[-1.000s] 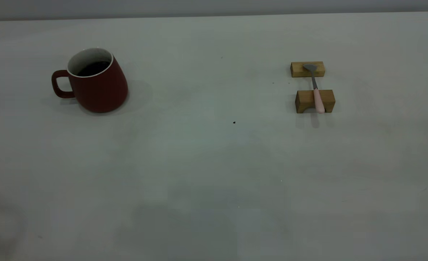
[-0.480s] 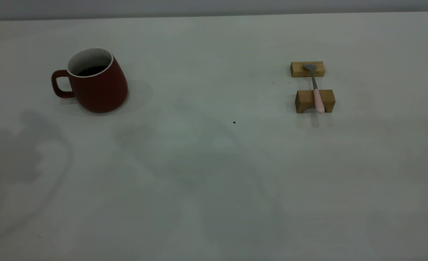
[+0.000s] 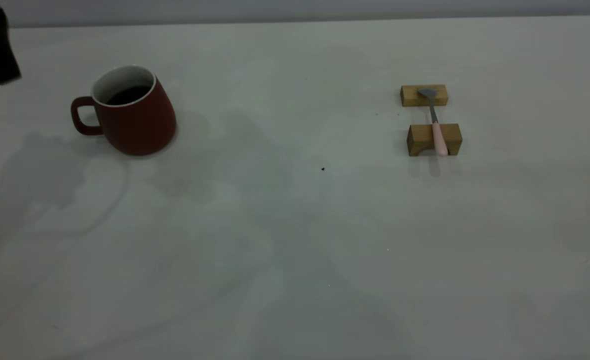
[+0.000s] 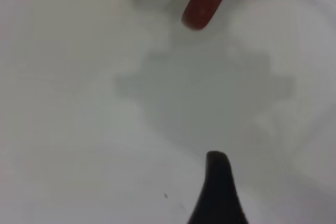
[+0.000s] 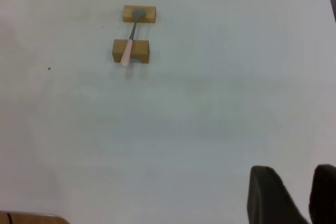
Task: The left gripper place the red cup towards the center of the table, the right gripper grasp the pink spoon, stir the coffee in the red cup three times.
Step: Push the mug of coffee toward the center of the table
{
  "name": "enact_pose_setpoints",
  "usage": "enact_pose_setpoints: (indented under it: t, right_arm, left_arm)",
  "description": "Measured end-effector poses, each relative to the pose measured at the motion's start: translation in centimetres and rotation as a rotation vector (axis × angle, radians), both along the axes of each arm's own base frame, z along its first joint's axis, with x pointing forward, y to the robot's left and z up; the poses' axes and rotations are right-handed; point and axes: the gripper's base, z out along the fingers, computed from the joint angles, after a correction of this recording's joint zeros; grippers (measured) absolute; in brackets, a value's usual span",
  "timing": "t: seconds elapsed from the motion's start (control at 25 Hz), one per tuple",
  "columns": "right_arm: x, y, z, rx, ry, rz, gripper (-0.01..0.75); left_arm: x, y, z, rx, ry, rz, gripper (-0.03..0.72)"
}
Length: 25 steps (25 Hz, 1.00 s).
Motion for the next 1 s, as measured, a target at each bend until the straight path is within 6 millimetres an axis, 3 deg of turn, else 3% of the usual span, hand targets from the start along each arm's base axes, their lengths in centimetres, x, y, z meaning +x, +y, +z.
enact_pose_setpoints:
  t: [0.52, 0.8, 1.0]
  right_arm:
    - [0.0, 0.0, 0.0, 0.000, 0.000, 0.000, 0.237]
    - [0.0, 0.0, 0.0, 0.000, 0.000, 0.000, 0.237]
    - [0.0, 0.0, 0.0, 0.000, 0.000, 0.000, 0.237]
  left_arm:
    - [4.6, -2.0, -5.9, 0.084, 0.047, -0.262, 0.627]
    - [5.2, -3.3, -8.5, 0.154, 0.056, -0.383, 0.593]
    - [5.4, -3.3, -9.0, 0.160, 0.041, -0.398, 0.542]
